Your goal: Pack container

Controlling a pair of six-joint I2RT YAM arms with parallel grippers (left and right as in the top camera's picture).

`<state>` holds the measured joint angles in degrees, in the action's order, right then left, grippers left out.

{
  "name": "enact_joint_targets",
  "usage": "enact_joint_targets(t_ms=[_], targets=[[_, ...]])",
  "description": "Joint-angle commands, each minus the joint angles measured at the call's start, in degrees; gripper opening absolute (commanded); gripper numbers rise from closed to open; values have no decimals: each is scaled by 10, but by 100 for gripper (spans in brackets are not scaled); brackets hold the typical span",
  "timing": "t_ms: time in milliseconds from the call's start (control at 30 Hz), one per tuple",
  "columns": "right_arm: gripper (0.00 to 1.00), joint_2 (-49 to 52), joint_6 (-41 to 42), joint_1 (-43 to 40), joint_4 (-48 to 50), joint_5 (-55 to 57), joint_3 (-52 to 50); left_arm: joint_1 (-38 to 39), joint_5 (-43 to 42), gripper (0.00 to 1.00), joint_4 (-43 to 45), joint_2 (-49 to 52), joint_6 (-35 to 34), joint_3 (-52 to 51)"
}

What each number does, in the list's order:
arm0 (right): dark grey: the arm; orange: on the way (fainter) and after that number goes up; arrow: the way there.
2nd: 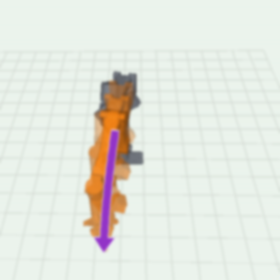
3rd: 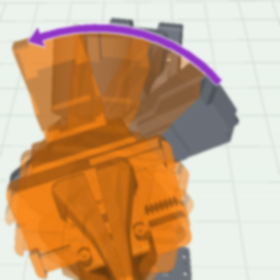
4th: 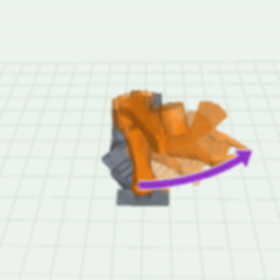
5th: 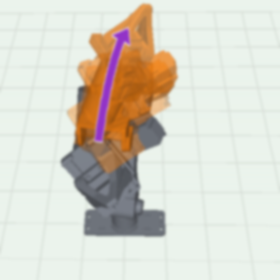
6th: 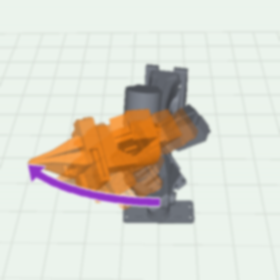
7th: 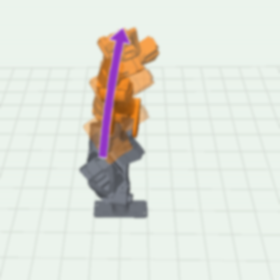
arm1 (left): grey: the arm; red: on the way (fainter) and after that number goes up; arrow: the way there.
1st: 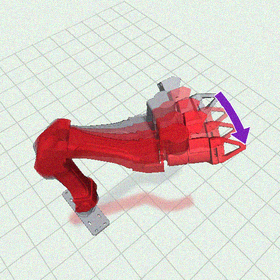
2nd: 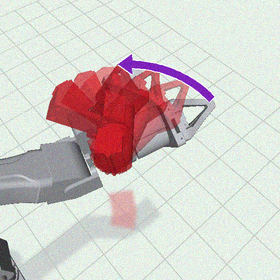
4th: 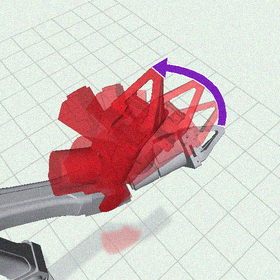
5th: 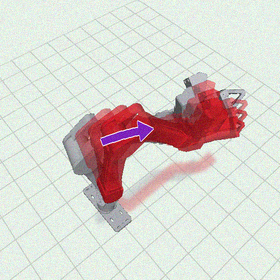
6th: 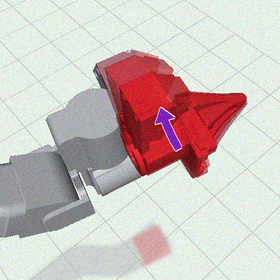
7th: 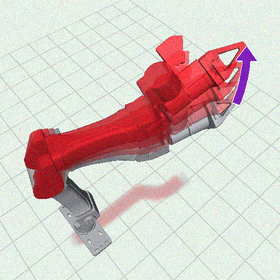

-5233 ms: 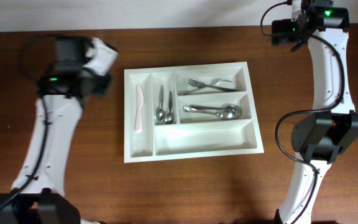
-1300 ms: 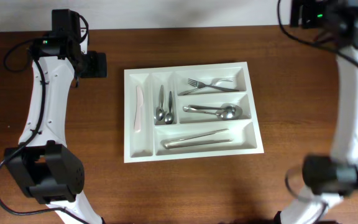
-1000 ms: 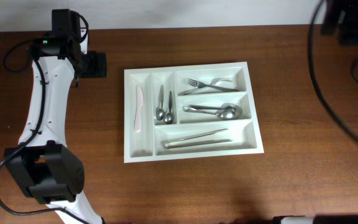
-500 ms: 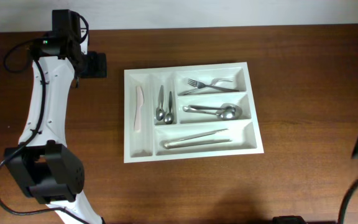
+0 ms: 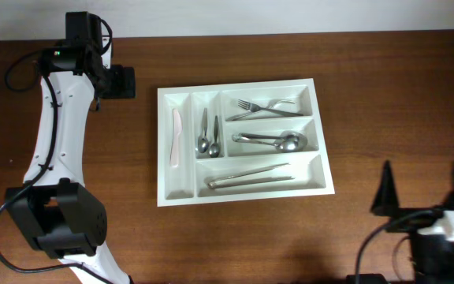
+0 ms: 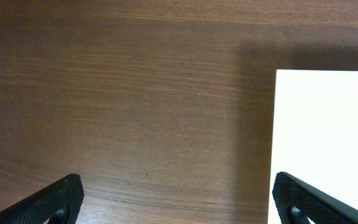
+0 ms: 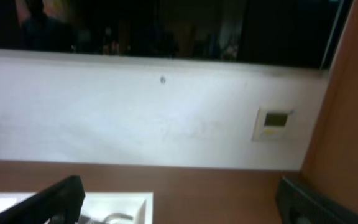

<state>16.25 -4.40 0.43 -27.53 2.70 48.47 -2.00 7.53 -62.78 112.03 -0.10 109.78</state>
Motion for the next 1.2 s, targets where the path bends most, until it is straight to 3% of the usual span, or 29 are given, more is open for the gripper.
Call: enact_joint_targets(t_ms=[0,233,467,1167], targets=[[99,-56,65,3,54,-10,-114,0,-2,99,1,-8,-8,10],[99,-127,110,3,133,-10,-284,0,-2,99,1,-8,-8,10],[99,-150,109,3,191,-10,-376,0,-2,99,1,-8,-8,10],[99,-161,102,3,285,-9,-482,0,-2,99,1,-8,-8,10]])
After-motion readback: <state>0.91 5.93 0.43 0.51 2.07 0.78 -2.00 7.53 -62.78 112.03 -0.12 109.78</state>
